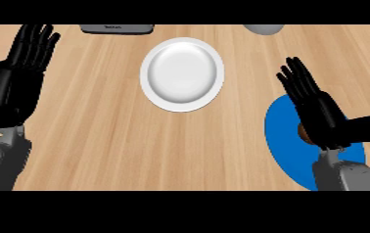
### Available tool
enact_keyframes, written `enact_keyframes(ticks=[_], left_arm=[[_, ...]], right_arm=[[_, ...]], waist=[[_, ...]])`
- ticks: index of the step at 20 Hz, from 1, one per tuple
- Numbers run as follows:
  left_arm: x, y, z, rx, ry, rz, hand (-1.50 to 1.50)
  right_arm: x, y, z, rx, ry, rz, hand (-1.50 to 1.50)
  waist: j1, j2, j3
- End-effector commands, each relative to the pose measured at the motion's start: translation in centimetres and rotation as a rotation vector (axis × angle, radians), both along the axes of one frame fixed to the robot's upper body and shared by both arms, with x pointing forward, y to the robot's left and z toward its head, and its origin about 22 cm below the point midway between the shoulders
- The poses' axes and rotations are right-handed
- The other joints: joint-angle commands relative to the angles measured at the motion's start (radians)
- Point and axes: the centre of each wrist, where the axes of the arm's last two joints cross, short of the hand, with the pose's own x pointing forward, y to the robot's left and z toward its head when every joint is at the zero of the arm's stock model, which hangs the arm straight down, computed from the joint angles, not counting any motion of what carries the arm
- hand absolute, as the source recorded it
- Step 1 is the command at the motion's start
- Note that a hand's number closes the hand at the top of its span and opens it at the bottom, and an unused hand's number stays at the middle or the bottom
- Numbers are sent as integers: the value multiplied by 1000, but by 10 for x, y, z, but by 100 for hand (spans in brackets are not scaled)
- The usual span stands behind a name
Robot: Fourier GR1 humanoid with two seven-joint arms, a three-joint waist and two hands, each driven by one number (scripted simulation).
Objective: Pick the pear from the plate and place it in the plate
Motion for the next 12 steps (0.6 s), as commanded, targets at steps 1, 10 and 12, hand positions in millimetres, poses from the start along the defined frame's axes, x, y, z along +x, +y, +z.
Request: enact_keyframes(ticks=[1,10,12], left_arm=[[-7,6,-18,25,47,19,0],[2,-3,-23,67,157,-6,0],[4,1,-18,70,174,0,0]], right_arm=[[30,18,-12,-95,-15,13,150],[45,-45,-26,-1048,110,-400,150],[47,-2,-58,-903,63,-546,-150]], waist=[[-23,3,-9],[8,29,-20],[12,19,-8]])
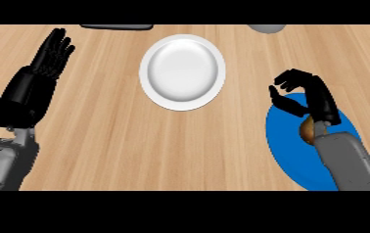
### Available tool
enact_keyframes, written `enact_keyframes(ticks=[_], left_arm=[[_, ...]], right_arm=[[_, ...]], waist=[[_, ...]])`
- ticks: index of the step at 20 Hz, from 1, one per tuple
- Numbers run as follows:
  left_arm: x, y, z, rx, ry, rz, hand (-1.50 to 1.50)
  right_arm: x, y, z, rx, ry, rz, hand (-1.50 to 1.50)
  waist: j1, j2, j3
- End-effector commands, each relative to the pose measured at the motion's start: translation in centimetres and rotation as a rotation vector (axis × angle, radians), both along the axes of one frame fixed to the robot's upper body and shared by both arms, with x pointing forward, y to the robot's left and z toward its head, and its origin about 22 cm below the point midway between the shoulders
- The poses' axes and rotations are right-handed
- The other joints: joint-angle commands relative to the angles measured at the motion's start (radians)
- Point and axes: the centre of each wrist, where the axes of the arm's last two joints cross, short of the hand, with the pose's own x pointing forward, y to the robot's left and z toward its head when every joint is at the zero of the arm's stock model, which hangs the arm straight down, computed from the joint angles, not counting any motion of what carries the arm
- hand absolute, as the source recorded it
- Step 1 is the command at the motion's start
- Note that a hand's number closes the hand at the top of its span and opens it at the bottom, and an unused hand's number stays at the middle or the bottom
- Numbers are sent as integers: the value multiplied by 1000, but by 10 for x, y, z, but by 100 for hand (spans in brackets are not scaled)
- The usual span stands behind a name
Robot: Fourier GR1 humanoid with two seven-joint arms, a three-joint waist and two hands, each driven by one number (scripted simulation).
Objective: Pick the pear from the plate and place it in the plate
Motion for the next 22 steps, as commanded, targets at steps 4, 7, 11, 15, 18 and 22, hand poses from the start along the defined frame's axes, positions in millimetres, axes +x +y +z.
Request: enact_keyframes(ticks=[4,7,11,15,18,22], left_arm=[[4,-13,-12,-14,63,7,0],[3,-15,-8,-11,80,37,0],[16,-1,6,-10,62,62,0],[-3,-6,-21,5,79,49,0],[-5,-8,-24,-10,114,71,0],[0,2,-8,0,80,62,0]], right_arm=[[-2,73,-58,19,-288,-249,-150],[3,80,-61,14,-374,-241,-150],[27,75,-29,-112,-398,-254,-150],[30,67,-4,-292,-231,-314,-150],[41,50,19,-397,-26,-374,-150],[51,61,29,-502,265,-426,-150]], waist=[[-22,-12,13],[-36,-21,11],[-45,-25,10],[-57,-33,6],[-68,-41,3],[-64,-42,3]])
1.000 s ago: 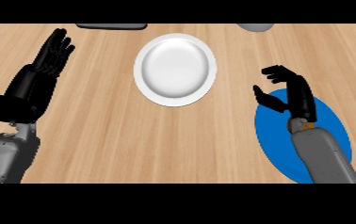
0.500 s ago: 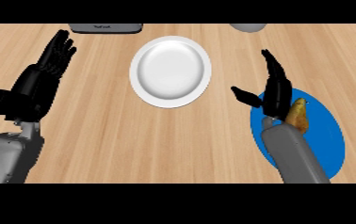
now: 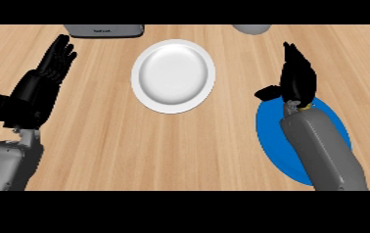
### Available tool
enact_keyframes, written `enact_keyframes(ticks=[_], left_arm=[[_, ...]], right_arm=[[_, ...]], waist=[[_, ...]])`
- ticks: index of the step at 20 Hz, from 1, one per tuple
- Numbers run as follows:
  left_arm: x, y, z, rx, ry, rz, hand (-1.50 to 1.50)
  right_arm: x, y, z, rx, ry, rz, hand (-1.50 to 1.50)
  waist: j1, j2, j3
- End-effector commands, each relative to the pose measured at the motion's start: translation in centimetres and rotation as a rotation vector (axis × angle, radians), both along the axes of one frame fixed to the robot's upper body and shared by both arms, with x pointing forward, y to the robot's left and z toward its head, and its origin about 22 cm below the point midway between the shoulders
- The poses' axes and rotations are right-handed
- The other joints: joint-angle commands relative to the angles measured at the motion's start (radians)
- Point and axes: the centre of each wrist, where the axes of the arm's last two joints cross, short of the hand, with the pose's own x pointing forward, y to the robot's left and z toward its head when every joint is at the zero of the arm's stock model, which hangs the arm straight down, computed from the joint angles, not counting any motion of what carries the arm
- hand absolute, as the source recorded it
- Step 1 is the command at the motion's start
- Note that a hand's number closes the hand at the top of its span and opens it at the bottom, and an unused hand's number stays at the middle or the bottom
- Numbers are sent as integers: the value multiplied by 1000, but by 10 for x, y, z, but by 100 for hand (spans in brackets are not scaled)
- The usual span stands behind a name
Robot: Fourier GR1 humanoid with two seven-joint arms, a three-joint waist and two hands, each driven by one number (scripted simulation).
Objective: Pick the pear from the plate and place it in the plate
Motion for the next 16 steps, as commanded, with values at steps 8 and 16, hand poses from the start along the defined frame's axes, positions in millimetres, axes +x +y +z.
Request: enact_keyframes(ticks=[8,16], left_arm=[[1,0,-2,-15,-5,12,0],[-2,16,18,9,-22,-5,0]], right_arm=[[20,43,65,-96,610,-180,-150],[9,26,50,-130,640,-293,-150]], waist=[[2,4,4],[15,9,5]])
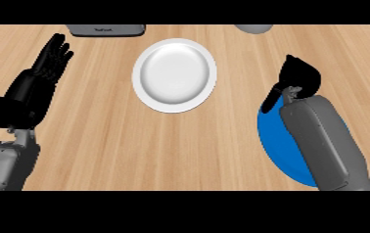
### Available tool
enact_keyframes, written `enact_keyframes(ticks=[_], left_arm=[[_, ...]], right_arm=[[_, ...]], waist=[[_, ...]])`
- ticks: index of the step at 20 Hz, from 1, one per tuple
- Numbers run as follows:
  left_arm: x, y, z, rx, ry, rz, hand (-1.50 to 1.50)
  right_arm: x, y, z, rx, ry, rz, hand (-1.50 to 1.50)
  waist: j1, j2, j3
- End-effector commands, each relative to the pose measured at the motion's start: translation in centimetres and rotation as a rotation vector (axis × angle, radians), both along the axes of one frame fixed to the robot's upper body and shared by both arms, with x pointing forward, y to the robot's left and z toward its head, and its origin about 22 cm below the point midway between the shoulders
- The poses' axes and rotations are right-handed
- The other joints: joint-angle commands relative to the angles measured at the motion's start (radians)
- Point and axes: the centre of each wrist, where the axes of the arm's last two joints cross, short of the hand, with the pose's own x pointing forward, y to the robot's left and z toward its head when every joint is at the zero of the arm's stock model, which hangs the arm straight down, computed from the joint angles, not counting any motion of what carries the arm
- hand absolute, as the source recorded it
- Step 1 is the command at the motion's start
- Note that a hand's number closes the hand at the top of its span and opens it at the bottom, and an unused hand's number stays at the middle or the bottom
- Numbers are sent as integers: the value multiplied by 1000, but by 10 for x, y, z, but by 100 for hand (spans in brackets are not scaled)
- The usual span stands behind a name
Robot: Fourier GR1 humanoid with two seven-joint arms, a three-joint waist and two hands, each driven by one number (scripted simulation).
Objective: Pick the pear from the plate and place it in the plate
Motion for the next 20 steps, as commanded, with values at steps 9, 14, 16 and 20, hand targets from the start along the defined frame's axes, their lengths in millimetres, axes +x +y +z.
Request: enact_keyframes(ticks=[9,14,16,20], left_arm=[[-7,-8,5,-15,8,0,0],[3,-13,-2,1,8,-8,0],[-4,-9,-1,16,-15,-13,0],[4,-2,6,-15,0,-2,0]], right_arm=[[-5,-39,-33,-117,218,-215,-150],[-22,-60,-42,-89,237,-205,-150],[-27,-68,-53,-67,255,-210,-150],[-35,-69,-74,-50,297,-189,-150]], waist=[[14,4,1],[4,4,1],[7,4,1],[6,5,1]])
